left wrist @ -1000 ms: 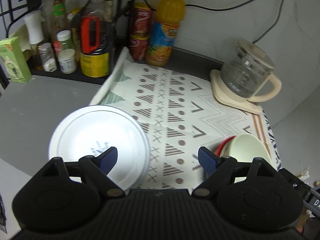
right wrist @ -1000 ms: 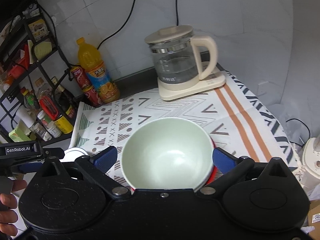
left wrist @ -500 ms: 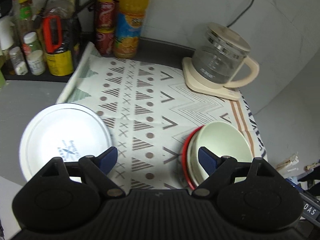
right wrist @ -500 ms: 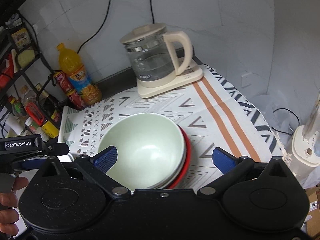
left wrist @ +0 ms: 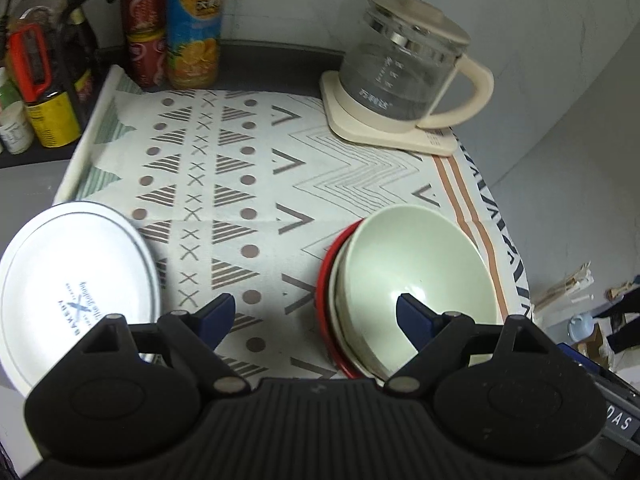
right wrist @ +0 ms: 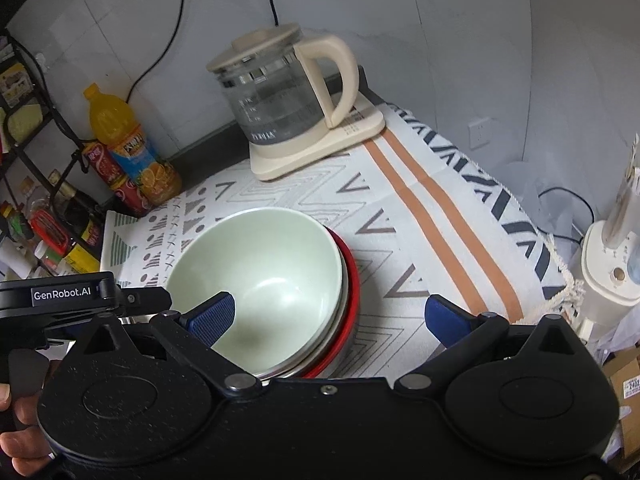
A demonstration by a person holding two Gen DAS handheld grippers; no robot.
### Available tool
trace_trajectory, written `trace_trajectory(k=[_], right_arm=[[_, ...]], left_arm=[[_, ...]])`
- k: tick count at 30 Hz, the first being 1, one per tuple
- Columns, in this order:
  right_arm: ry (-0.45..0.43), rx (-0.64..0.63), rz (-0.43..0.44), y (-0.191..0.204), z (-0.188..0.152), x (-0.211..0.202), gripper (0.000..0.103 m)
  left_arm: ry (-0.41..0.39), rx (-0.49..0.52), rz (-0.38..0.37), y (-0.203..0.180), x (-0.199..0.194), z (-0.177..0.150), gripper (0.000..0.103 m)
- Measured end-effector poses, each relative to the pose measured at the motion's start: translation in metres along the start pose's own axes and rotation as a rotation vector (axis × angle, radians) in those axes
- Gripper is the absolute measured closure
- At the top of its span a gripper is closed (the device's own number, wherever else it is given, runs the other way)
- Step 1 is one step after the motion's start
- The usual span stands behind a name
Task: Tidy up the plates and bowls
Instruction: 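Move both tools toward the pale green bowl nested in the red bowl, then close both tools on the rim of the nested bowl stack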
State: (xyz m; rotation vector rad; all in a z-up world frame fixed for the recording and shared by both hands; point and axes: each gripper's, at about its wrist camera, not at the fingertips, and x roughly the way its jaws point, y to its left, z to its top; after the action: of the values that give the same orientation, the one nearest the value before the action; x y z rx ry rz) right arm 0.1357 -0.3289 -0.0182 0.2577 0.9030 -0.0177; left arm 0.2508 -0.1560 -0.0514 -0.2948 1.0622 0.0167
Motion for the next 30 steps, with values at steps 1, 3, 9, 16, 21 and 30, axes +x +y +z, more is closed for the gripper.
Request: trace_trajectory(k=[1, 3, 9, 16, 21, 30], right_arm=[[0.005, 0.002, -0.002, 0.0, 0.0, 0.002, 0.001], [0.016, 0.003, -0.005, 0.0, 0.0, 0.006, 0.001], [0.053, 0.017, -0.019, -0.001, -0.003, 0.021, 0.002], [0.109, 0.024, -0.01, -0.001, -0.008, 0.039, 0.016], [0.141, 0.043, -0.005, -0.006, -0.009, 0.05, 0.039], [0.184, 0.05, 0.03, -0.003, -0.013, 0.063, 0.061]], left_arm=[[0.003, 0.007, -0.004, -0.001, 0.003, 0.0, 0.017], [0.013, 0.017, -0.006, -0.004, 0.008, 0.0, 0.017], [0.049, 0.029, -0.005, -0.005, 0.025, -0.003, 0.017], [0.095, 0.016, -0.019, 0.002, 0.043, -0.003, 0.02], [0.117, 0.011, -0.034, 0.003, 0.054, -0.006, 0.023], [0.162, -0.003, -0.059, 0.005, 0.071, -0.008, 0.058]])
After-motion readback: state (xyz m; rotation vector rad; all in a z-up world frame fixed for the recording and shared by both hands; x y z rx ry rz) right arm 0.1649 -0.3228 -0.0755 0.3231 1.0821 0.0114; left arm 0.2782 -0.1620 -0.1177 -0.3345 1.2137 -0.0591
